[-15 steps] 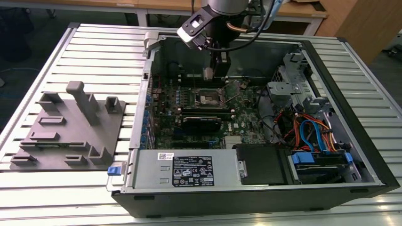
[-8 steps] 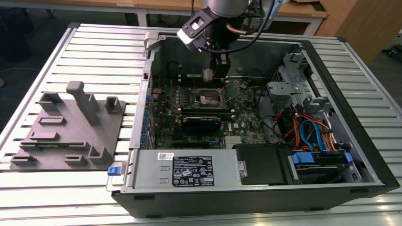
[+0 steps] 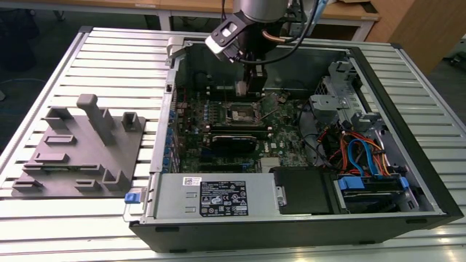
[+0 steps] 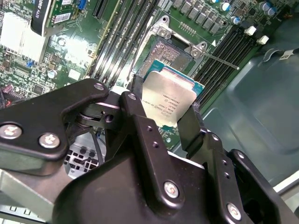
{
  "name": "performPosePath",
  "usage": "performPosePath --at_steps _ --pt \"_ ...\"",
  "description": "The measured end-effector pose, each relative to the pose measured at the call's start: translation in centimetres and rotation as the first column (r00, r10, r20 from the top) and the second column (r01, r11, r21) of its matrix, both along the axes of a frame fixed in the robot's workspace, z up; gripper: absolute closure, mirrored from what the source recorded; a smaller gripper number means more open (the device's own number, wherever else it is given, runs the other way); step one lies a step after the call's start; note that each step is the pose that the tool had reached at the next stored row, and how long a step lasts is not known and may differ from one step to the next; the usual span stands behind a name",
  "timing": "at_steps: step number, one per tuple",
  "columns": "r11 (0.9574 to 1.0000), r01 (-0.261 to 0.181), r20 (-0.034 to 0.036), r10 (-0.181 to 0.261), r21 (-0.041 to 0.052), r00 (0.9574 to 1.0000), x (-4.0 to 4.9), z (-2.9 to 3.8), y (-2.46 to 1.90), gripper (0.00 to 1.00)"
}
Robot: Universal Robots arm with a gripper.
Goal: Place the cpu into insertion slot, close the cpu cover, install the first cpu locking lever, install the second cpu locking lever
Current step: 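Place the cpu into insertion slot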
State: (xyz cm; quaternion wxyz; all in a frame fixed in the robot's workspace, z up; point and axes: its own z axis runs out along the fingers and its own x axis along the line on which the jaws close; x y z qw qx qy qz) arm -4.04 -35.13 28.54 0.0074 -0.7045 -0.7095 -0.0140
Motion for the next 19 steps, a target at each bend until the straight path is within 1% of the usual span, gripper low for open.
performPosePath --at_steps 19 --pt "1.0 0.0 -0.0001 0.0 -0.0001 1.0 0.01 -0.88 -0.02 0.46"
